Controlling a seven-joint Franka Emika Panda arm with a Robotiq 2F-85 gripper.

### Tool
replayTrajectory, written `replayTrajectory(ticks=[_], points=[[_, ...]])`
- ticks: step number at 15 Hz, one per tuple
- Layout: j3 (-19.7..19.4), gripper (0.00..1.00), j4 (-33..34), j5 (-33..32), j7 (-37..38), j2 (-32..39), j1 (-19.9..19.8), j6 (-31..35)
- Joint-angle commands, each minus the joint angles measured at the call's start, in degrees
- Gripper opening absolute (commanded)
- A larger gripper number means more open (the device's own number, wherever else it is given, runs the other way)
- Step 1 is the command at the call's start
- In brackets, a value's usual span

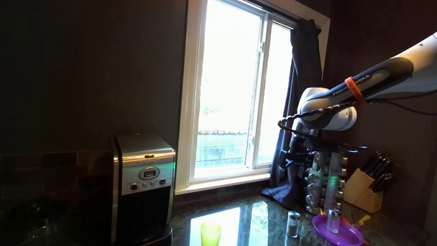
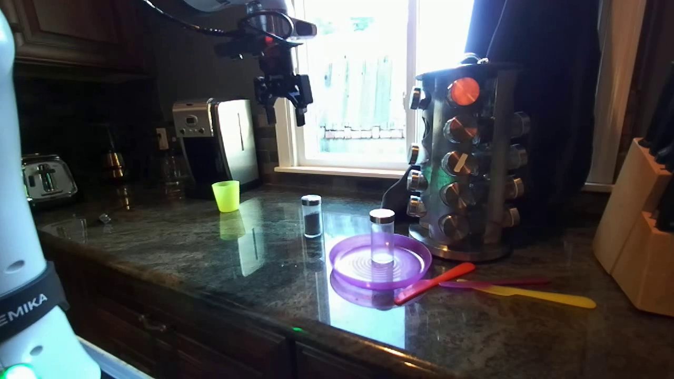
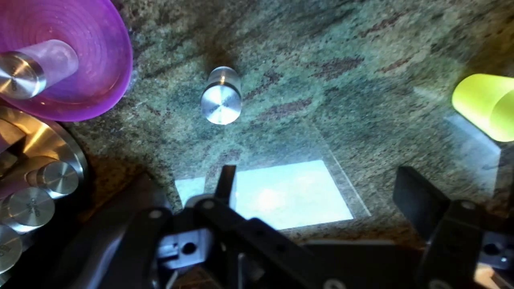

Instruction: Take the spice bottle out of the green cup

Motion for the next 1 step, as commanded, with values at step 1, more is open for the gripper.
replayTrajectory(ticks=[1], points=[[0.1,1.00,0.1,0.4,-0.2,-0.7,0.3,-1.0]])
